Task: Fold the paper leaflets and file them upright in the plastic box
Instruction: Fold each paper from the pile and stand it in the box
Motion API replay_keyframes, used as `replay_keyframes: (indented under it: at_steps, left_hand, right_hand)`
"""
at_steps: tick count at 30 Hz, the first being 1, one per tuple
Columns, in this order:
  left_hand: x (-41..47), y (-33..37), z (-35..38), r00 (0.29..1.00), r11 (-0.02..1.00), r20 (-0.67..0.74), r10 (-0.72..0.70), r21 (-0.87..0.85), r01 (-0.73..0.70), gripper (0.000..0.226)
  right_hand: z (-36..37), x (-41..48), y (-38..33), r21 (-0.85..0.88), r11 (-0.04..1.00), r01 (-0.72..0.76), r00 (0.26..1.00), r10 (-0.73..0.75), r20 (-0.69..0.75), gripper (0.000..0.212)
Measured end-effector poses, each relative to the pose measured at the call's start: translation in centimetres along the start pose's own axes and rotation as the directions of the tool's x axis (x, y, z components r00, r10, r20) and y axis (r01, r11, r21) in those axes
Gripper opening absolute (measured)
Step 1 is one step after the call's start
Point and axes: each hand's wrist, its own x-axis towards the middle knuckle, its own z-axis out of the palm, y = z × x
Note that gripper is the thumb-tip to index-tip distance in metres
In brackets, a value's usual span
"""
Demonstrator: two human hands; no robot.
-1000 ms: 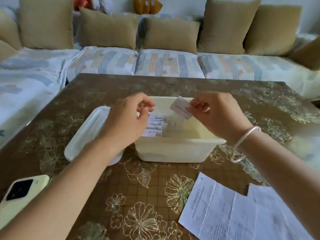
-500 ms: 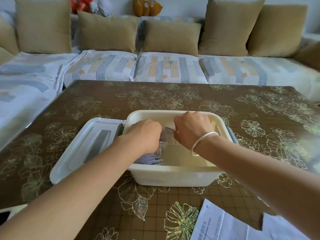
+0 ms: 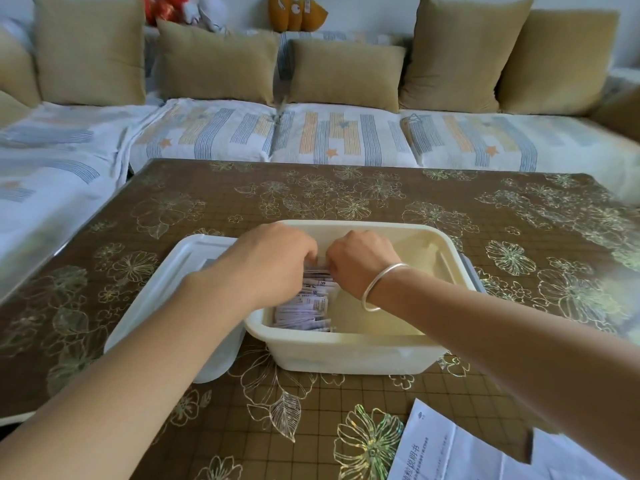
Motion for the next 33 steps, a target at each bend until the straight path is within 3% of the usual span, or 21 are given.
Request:
replay_keyframes:
  at_steps: [6,11,14,18,21,24,28,33]
  left_hand:
    - [-3.3,-1.8,-1.2,0.975,0.987,-0.223,-0.007,-0.158,-0.029,0.037]
    - [-5.2,-1.3,-0.3,0.946,0.962,-0.325,0.001,-0.258,-0.09,0.036]
    - [-6.8,0.7,0.3,0.895,0.942,-0.446,0.028,-0.288,-0.173,0.033]
    - [-9.3,4.5,2.2,0.806,0.9,-0.589,0.059,-0.318,-0.298,0.026]
    - [-11.5,7.8,5.4,0.83,0.838,-0.554,0.064,-0.422,-0.346,0.022]
    - [-14.0,11.6,10.0,0.908,0.805,-0.417,0.038,-0.525,-0.274,0.021]
    - [-17.0,15.2,15.6,0.948,0.84,-0.315,-0.04,-0.525,-0.139,0.008]
    - [-17.7,16.0,17.1,0.939,0.898,-0.338,-0.067,-0.431,-0.092,0.028]
  right_hand:
    - [0.3,0.3,-0.1,0.06,0.989,0.134,0.986,-0.139,0.097,0.034]
    - [-0.6,-0.5,0.2,0.018,0.991,0.133,0.99,-0.134,0.036,0.037]
    - [-4.1,-3.7,1.0,0.191,0.979,0.071,0.994,-0.053,-0.099,0.031]
    - [-6.7,-11.7,2.0,0.527,0.848,0.06,0.953,0.108,-0.283,0.016]
    - [-5.3,-18.2,2.7,0.649,0.76,-0.014,0.933,0.244,-0.266,0.012]
    - [-0.9,-23.7,3.3,0.713,0.694,-0.099,0.879,0.397,-0.265,0.015]
    - [5.0,-27.9,4.4,0.564,0.775,-0.286,0.894,0.428,-0.135,0.012]
    - [5.5,-27.1,5.6,0.434,0.807,-0.4,0.915,0.383,0.129,0.038]
